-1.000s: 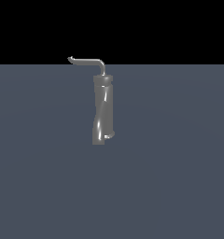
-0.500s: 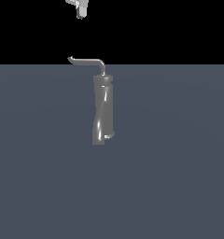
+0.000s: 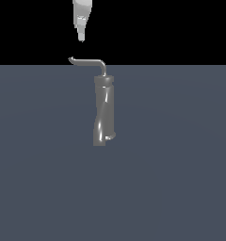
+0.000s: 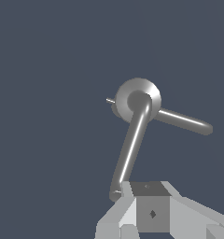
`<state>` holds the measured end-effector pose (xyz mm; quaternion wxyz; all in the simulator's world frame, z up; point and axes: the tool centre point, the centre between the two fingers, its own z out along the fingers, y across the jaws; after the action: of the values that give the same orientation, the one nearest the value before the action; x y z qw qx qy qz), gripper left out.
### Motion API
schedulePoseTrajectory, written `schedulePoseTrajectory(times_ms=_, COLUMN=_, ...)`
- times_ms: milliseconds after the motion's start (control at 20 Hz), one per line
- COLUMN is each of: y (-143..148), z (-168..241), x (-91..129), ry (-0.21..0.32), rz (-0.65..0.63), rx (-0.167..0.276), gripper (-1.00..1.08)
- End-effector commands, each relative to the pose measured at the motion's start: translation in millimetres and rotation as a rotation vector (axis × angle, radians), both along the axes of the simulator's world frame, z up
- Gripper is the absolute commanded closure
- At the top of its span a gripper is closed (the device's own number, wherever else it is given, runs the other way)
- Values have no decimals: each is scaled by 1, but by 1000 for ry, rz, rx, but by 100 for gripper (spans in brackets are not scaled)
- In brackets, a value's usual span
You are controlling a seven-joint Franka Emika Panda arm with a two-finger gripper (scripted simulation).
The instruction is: Turn on the faucet by rotating a designated handle.
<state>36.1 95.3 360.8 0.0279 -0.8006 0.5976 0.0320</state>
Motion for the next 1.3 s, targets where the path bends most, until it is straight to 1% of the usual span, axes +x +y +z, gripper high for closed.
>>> schedulePoseTrajectory(times_ms=0, y=5, z=-12, x=11, ry=3, rz=-64, rx=-15, gripper=108)
schedulePoseTrajectory(times_ms=300, y=15, z=-37, x=30, ry=3, rz=-190, rx=-49, gripper=108)
schedulePoseTrajectory(times_ms=600, y=22, z=-53, x=42, ry=-2, rz=-269, rx=-73, gripper=108)
schedulePoseTrajectory(times_ms=950, y=25, z=-61, x=48, ry=-5, rz=-307, rx=-85, gripper=108)
schedulePoseTrajectory(times_ms=1250, y=26, z=-61, x=45, ry=-5, rz=-306, rx=-85, gripper=108)
